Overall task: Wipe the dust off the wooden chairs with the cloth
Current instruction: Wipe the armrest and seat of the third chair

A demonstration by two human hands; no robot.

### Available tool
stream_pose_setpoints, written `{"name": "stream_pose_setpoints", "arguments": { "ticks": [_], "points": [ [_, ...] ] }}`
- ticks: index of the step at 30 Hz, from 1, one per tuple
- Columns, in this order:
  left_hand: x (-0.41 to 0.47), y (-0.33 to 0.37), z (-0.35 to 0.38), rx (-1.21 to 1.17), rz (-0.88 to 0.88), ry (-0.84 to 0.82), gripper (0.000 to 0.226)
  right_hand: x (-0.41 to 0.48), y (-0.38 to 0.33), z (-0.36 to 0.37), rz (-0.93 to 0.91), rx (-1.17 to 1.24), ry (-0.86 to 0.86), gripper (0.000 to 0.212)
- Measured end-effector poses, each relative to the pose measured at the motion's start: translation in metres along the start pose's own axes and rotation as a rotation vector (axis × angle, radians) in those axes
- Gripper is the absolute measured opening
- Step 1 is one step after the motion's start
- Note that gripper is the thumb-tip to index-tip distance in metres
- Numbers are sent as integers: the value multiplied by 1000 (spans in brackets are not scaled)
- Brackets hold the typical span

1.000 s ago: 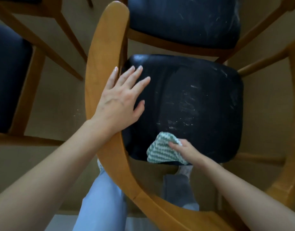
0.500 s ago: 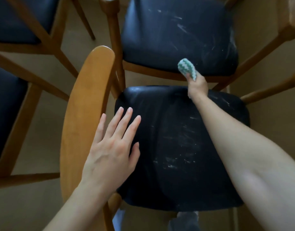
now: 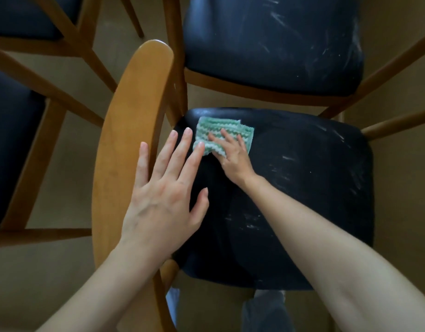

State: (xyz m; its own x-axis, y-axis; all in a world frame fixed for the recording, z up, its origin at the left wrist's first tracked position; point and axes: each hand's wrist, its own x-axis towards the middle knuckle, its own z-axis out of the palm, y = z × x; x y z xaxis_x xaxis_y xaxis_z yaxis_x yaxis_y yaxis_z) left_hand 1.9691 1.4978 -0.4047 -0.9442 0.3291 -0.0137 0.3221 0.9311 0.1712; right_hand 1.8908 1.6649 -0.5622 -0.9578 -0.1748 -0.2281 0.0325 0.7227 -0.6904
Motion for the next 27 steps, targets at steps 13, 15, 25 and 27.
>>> {"name": "stream_pose_setpoints", "arguments": {
  "ticks": [13, 15, 25, 27],
  "points": [
    [-19, -12, -12, -91, -38, 46, 64, -216, -1, 45, 6, -25, -532, 41],
    [-27, -17, -11, -64, -51, 28, 65, -241, 0, 37, 37, -85, -602, 41],
    [-28, -16, -13, -41, -53, -6, 66, -240, -13, 3, 365, 208, -661, 22],
    [-21, -16, -15, -32, -35, 3, 65, -214, -17, -10, 475, 530, -422, 15]
  ]
}}
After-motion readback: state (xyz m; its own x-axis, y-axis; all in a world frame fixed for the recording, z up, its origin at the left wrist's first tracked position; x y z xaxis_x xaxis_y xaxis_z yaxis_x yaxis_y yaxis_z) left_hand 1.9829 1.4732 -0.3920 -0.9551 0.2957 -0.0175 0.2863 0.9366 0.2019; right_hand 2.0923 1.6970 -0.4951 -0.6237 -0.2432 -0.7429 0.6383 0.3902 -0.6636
